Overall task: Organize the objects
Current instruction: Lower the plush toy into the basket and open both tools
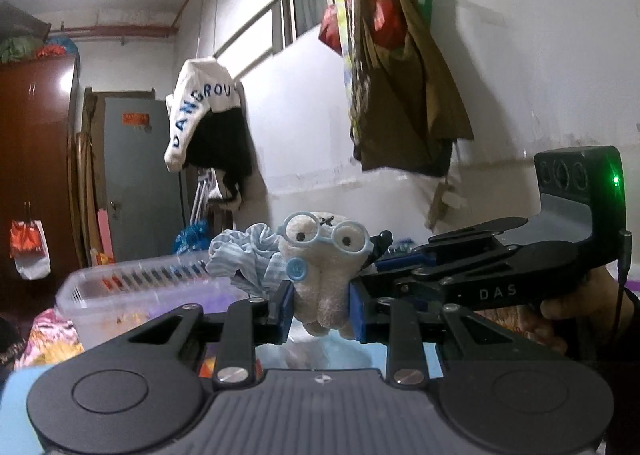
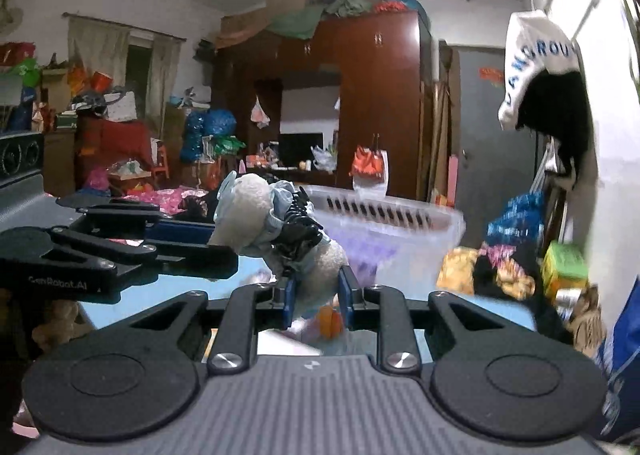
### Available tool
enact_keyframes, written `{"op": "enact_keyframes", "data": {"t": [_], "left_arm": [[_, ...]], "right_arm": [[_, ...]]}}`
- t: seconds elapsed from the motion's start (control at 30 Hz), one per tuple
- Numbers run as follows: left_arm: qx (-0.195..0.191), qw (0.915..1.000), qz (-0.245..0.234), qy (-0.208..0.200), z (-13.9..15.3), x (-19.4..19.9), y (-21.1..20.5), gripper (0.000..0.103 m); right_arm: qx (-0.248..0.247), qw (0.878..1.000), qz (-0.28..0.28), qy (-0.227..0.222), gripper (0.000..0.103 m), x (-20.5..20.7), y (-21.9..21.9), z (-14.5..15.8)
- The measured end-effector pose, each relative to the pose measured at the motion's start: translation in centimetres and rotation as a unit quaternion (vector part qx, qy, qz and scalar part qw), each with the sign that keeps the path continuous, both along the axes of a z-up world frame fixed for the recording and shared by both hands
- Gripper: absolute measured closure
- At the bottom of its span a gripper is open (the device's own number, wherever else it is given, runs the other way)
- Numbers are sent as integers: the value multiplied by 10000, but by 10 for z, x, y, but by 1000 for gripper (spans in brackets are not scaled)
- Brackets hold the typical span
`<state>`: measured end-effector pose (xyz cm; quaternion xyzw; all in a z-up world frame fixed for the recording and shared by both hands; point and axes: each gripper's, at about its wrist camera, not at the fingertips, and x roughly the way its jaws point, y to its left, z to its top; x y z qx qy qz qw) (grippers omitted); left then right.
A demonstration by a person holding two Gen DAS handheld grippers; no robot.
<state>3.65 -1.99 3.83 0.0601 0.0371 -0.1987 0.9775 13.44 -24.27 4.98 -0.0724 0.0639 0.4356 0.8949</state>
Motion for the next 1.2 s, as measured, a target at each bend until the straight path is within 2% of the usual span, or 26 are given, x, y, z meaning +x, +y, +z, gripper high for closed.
{"op": "enact_keyframes", "data": {"t": [0.17, 0.33, 0.43, 0.57, 0.67, 0.87, 0.97, 1.03, 1.07, 1.1, 1.13, 1.2], "left_arm": [[85, 9999, 101, -108, 35, 21, 8, 70], [-14, 9995, 298, 115, 64, 69, 26, 70], [-84, 9986, 374, 357, 67, 103, 42, 70], [-247, 9955, 435, 809, 55, 151, 66, 70], [-216, 9928, 600, 1016, 41, 174, 74, 70], [-200, 9905, 847, 1065, 31, 172, 86, 70], [-131, 9879, 1114, 1071, 31, 178, 91, 65], [-144, 9864, 1318, 975, 30, 178, 94, 48], [-166, 9859, 1414, 883, 30, 174, 95, 33], [-168, 9857, 1492, 767, 31, 168, 94, 24], [-125, 9856, 1548, 665, 33, 159, 92, 23], [-106, 9863, 1555, 538, 35, 141, 92, 22]], "right_arm": [[-110, 9996, 18, -248, 78, 12, 15, 31], [-335, 9988, -111, -344, 78, 43, 45, 63], [-547, 9980, -195, -239, 78, 71, 69, 72], [-832, 9959, -352, -12, 78, 106, 94, 61], [-1074, 9930, -474, 130, 78, 126, 110, 45], [-1050, 9927, -252, 535, 78, 141, 125, 26], [-1003, 9928, -164, 635, 78, 142, 130, 24], [-965, 9931, -205, 628, 72, 144, 131, 24], [-965, 9928, -285, 652, 60, 145, 130, 23], [-942, 9926, -391, 661, 49, 145, 129, 24], [-857, 9931, -501, 630, 42, 141, 122, 24], [-675, 9941, -614, 594, 6, 136, 109, 29]]}}
